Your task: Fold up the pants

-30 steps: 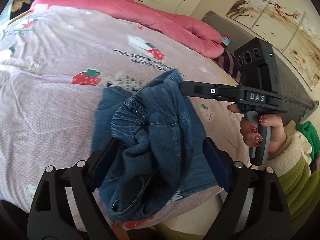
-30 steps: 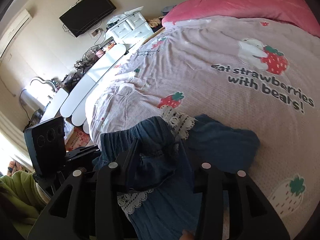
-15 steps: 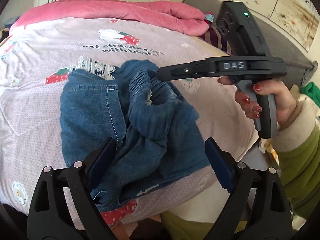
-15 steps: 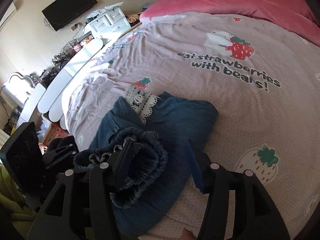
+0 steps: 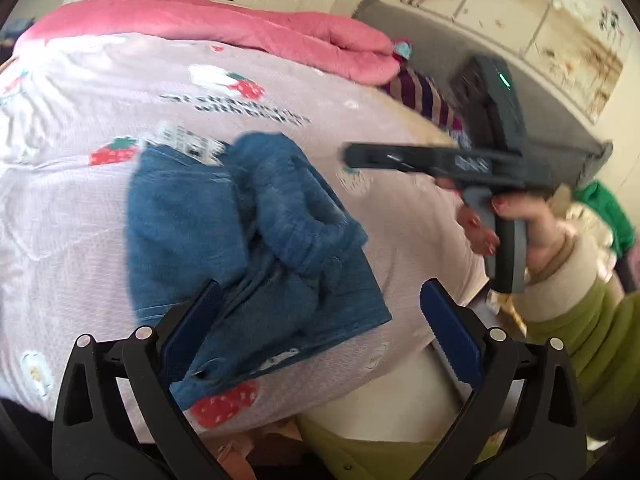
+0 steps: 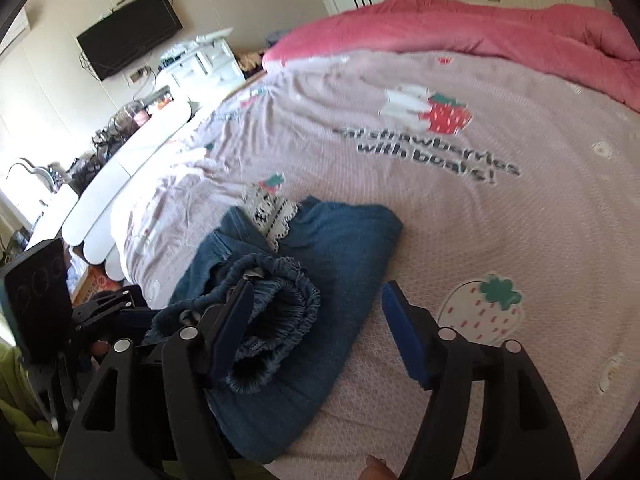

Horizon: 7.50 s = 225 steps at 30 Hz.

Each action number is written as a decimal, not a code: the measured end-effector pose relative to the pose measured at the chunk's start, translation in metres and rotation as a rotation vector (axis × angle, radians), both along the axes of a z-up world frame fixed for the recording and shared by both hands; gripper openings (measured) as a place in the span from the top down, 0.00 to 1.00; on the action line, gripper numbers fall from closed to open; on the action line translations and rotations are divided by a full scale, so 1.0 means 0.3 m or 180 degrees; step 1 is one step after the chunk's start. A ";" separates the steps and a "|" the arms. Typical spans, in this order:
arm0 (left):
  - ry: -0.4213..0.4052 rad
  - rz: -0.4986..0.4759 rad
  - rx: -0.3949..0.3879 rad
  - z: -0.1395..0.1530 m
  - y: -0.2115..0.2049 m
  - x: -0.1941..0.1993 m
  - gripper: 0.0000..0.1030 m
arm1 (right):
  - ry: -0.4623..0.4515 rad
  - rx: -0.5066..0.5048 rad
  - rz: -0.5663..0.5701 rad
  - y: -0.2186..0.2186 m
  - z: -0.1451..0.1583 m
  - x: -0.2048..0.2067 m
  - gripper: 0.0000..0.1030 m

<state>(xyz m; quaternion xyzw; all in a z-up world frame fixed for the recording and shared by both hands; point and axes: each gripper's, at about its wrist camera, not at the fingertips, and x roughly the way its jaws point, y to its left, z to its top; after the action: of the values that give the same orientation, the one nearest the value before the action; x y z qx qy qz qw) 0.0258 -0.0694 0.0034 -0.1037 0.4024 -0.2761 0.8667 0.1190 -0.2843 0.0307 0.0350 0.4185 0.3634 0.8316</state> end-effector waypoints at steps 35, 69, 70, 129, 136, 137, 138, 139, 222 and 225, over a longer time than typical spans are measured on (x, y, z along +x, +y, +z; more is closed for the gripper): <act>0.0759 0.0569 0.0372 -0.111 0.182 0.335 0.66 | -0.0856 -0.1247 0.1497 0.454 -0.099 -0.333 0.91; 0.0214 0.0158 0.0183 -0.008 0.084 0.081 0.53 | -0.0188 -0.0549 0.0385 0.294 0.082 0.085 0.61; 0.0245 0.0104 0.0196 -0.016 0.064 0.080 0.60 | -0.0143 -0.0603 0.0405 0.309 0.054 0.107 0.62; 0.0345 -0.0034 0.0368 -0.063 -0.027 -0.004 0.49 | -0.0533 -0.0603 -0.0008 0.220 0.112 -0.003 0.39; 0.0307 -0.0027 0.0397 -0.040 -0.039 -0.028 0.40 | -0.0608 -0.0505 -0.0139 0.148 0.150 -0.066 0.25; 0.0299 -0.0021 0.0398 -0.036 -0.040 -0.031 0.38 | -0.0617 -0.0493 -0.0158 0.139 0.153 -0.075 0.24; 0.0287 -0.0014 0.0400 -0.031 -0.041 -0.034 0.38 | -0.0626 -0.0476 -0.0177 0.128 0.157 -0.084 0.24; 0.0275 -0.0009 0.0403 -0.026 -0.043 -0.036 0.35 | -0.0631 -0.0458 -0.0197 0.118 0.159 -0.091 0.22; -0.0124 0.0684 0.0396 0.149 0.059 0.292 0.80 | -0.0758 -0.0194 -0.0290 0.195 0.110 -0.057 0.73; -0.0114 0.0698 0.0415 0.159 0.064 0.363 0.80 | -0.0782 -0.0211 -0.0323 0.208 0.109 0.001 0.73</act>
<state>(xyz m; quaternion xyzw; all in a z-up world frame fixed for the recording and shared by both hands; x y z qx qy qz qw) 0.1346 -0.0501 0.0510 -0.0856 0.3901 -0.1547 0.9036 0.1195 -0.2220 0.0635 -0.0160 0.3230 0.3083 0.8946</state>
